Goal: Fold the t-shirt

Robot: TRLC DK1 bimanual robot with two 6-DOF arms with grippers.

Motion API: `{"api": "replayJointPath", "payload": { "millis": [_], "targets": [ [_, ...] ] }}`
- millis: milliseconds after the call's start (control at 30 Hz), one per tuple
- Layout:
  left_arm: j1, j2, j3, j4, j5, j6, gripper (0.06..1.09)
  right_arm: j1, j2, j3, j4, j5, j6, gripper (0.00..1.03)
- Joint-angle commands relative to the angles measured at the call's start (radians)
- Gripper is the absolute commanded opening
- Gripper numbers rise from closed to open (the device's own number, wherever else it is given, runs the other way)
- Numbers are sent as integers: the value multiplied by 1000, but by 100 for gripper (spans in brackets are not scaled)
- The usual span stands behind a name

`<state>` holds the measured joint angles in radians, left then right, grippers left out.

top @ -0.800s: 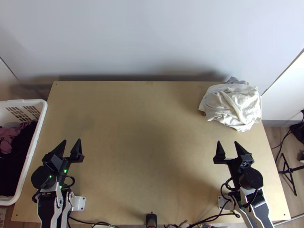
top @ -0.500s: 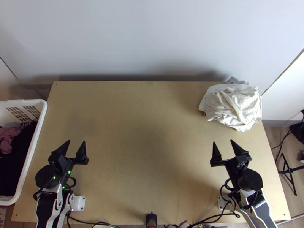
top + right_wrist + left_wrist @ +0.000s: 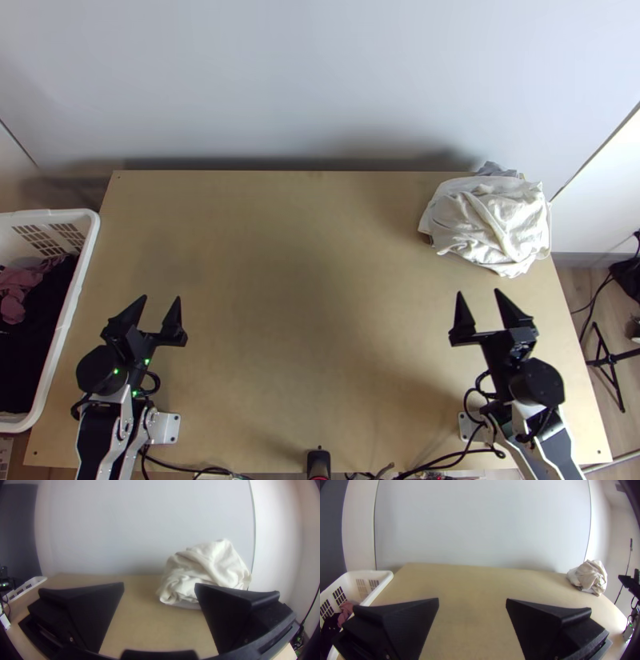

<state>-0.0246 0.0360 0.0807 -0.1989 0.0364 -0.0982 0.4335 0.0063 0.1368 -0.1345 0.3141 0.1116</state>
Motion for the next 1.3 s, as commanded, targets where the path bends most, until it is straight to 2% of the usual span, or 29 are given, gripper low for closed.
{"api": "replayJointPath", "payload": {
  "millis": [0,167,400,700,800,967,1100,1267],
  "targets": [
    [-24,122,30,23,0,46,104,-13,121,141,21,-7,-3,98],
    [-34,317,177,-13,2,32,104,-16,307,311,-1,-21,-4,98],
    [-8,545,527,-231,2,-57,104,-18,635,653,-117,-18,0,98],
    [172,910,1189,-666,-3,-163,104,37,986,1143,-401,-21,30,98],
    [181,955,1363,-695,-7,-166,104,45,1089,1301,-476,-32,59,98],
    [149,1133,1662,-875,-9,-209,103,54,1244,1462,-574,-30,62,98],
    [132,1233,1739,-929,-16,-238,104,-1,1354,1566,-622,-29,65,98],
    [63,1300,1752,-942,-153,-192,103,-76,1393,1615,-645,-30,99,98]
  ]
}}
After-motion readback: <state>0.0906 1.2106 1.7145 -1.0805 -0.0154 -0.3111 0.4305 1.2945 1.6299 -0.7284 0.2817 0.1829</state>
